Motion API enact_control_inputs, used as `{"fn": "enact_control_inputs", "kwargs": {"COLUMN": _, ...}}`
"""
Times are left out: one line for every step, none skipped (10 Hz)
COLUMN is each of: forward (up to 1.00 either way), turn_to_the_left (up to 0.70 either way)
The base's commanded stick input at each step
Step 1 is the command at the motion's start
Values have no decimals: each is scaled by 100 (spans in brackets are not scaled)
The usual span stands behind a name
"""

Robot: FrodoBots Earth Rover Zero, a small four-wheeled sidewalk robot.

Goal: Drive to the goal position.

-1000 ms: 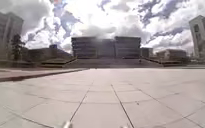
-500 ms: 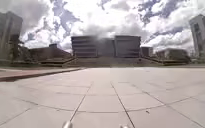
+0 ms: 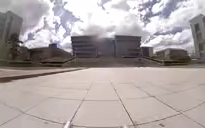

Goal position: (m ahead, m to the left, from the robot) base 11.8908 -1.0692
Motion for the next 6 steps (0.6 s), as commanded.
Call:
{"fn": "enact_control_inputs", "kwargs": {"forward": 10, "turn_to_the_left": 0}}
{"fn": "enact_control_inputs", "kwargs": {"forward": 8, "turn_to_the_left": 0}}
{"fn": "enact_control_inputs", "kwargs": {"forward": 6, "turn_to_the_left": 0}}
{"fn": "enact_control_inputs", "kwargs": {"forward": 5, "turn_to_the_left": 0}}
{"fn": "enact_control_inputs", "kwargs": {"forward": 5, "turn_to_the_left": 0}}
{"fn": "enact_control_inputs", "kwargs": {"forward": 5, "turn_to_the_left": 0}}
